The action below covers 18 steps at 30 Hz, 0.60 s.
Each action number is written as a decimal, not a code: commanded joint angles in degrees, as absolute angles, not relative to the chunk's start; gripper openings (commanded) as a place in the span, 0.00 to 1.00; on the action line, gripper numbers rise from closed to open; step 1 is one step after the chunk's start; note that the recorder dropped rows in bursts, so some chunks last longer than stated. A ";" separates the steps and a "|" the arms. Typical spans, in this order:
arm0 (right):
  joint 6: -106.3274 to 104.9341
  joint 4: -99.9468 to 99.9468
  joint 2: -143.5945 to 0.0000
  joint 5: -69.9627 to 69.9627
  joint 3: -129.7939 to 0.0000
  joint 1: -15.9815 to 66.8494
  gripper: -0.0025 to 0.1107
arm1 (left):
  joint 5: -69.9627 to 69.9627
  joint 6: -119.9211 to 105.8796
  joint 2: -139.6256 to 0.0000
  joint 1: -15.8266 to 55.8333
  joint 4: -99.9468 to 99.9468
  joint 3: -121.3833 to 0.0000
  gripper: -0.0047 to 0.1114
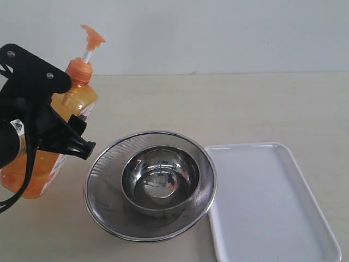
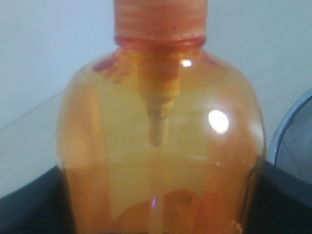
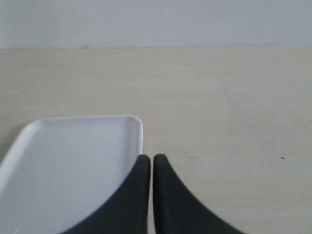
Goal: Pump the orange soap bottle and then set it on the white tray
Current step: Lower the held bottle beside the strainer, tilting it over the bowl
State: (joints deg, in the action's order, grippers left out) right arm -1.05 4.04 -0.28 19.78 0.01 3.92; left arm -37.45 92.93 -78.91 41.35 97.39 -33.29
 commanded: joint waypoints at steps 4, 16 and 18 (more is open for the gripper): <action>-1.19 4.14 0.00 19.17 0.00 3.93 0.02 | -38.51 94.47 -79.71 41.13 99.95 -34.01 0.08; -1.19 3.75 0.00 14.01 0.00 3.93 0.02 | -39.13 89.45 -84.15 40.88 99.95 -40.95 0.08; -1.19 3.75 0.00 12.98 0.00 3.93 0.02 | -38.11 89.05 -84.65 39.72 99.95 -41.21 0.08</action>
